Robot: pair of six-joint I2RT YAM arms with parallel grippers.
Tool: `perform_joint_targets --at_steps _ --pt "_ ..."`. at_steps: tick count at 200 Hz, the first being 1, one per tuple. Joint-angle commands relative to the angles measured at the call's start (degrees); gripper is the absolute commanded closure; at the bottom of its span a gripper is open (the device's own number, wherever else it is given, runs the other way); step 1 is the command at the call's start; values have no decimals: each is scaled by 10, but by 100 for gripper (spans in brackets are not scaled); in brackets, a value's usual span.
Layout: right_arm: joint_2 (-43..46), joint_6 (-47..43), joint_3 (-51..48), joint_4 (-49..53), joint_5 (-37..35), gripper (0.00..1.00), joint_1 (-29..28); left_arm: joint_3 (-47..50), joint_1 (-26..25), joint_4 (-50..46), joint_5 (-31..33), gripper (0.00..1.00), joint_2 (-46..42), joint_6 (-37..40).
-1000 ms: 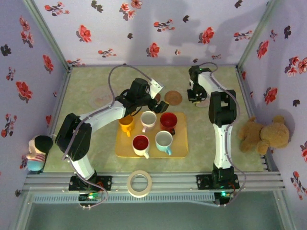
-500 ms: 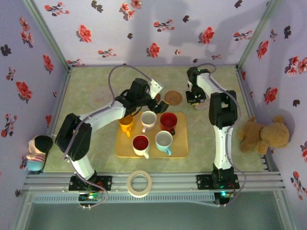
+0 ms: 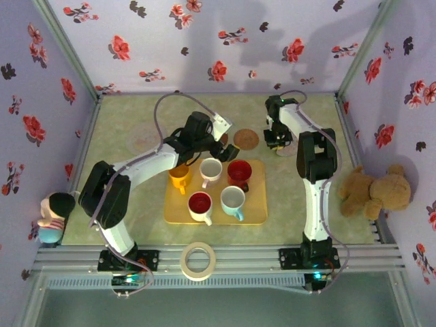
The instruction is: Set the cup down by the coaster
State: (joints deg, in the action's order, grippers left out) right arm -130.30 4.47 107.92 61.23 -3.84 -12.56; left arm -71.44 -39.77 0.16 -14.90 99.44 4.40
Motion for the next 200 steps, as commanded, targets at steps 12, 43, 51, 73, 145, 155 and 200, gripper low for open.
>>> perform_joint_targets --at_steps 12,43,51,73,145,155,200 --pt "7 -1 1 28 13 83 -5 5 -5 4 13 0 -8 -4" --pt "9 3 0 28 14 71 -5 3 -5 4 18 0 -8 -4" --pt "10 5 -1 26 14 68 -5 2 -5 4 19 0 -9 -5" --pt "15 10 -1 22 19 62 -5 1 -5 4 20 0 -11 -8" --pt "33 18 0 16 38 51 -5 0 -5 5 48 0 -31 -1" --pt "37 20 -1 16 38 50 -5 -1 -5 4 48 0 -34 -1" --pt "77 38 -23 -8 55 42 -5 -5 -5 1 65 0 -56 -5"
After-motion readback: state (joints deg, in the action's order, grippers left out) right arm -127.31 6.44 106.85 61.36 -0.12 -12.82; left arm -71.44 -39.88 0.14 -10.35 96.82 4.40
